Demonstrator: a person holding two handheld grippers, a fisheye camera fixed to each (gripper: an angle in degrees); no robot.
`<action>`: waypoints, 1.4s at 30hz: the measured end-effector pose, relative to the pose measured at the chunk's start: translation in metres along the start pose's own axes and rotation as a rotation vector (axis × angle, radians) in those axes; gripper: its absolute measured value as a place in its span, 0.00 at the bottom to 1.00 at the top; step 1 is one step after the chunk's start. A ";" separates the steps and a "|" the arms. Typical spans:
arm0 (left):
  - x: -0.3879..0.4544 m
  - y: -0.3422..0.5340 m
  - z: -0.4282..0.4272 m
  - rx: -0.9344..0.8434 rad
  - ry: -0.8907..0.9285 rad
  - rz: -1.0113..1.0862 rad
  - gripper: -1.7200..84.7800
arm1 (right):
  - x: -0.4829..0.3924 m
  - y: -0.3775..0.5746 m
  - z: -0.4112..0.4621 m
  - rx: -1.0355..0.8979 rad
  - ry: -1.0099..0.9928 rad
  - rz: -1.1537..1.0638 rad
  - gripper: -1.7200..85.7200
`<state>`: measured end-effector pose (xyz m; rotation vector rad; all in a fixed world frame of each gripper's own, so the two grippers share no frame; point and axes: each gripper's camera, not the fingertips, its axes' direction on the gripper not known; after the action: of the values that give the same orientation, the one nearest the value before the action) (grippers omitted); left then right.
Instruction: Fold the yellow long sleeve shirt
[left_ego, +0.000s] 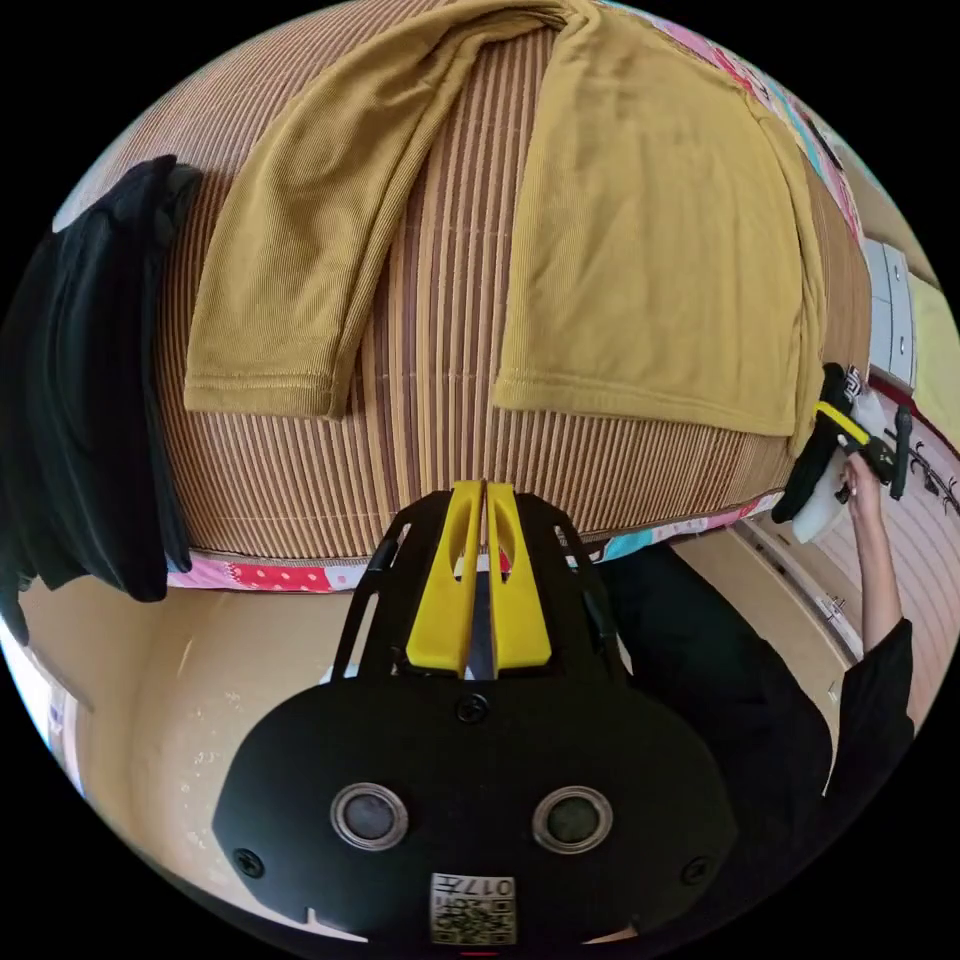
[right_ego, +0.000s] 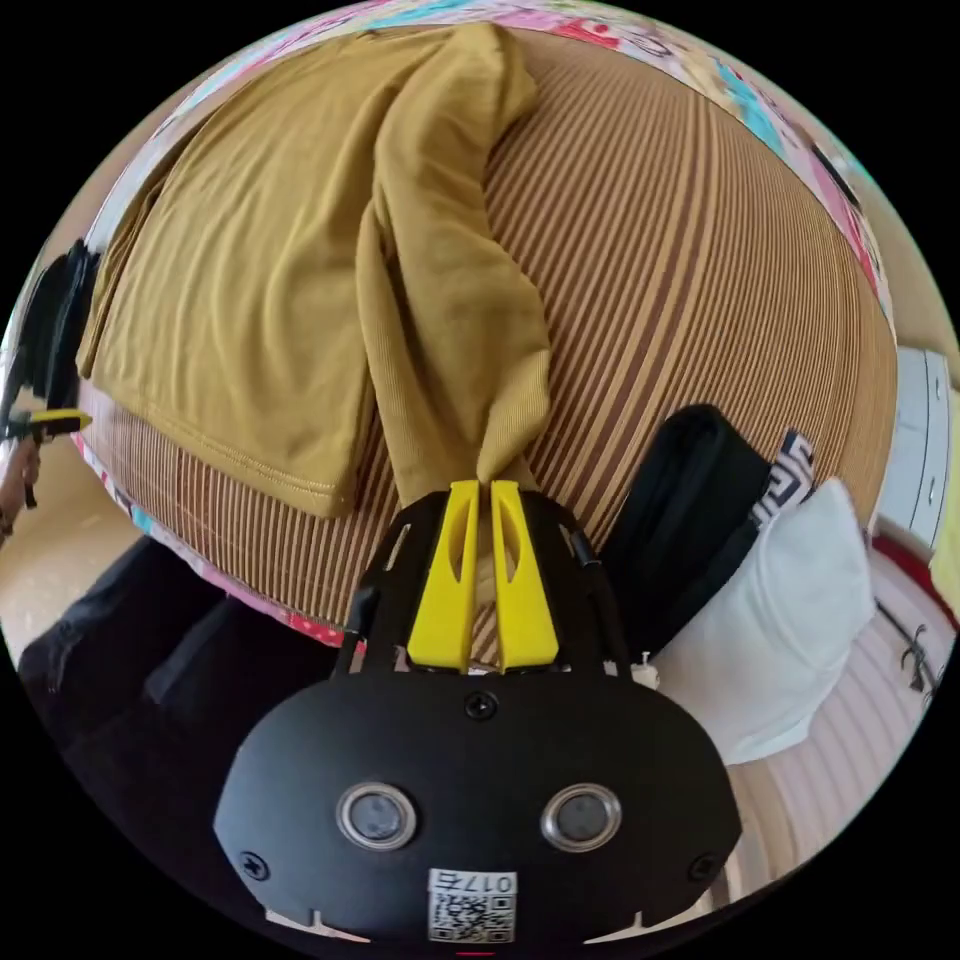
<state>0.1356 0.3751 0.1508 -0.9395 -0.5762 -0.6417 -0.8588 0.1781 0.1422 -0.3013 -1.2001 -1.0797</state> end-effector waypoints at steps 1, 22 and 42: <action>0.005 -0.001 -0.004 0.002 -0.009 0.015 0.01 | 0.006 0.006 -0.026 0.068 0.056 -0.056 0.06; -0.002 -0.010 -0.005 0.194 0.142 -0.132 0.05 | 0.039 -0.002 -0.001 0.229 -0.281 0.163 0.11; -0.042 0.074 0.069 0.210 0.272 -0.187 0.04 | -0.006 0.060 0.068 0.001 -0.164 0.139 0.05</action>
<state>0.1487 0.4774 0.1145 -0.5930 -0.4795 -0.8438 -0.8514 0.2587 0.1838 -0.4730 -1.3050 -0.9471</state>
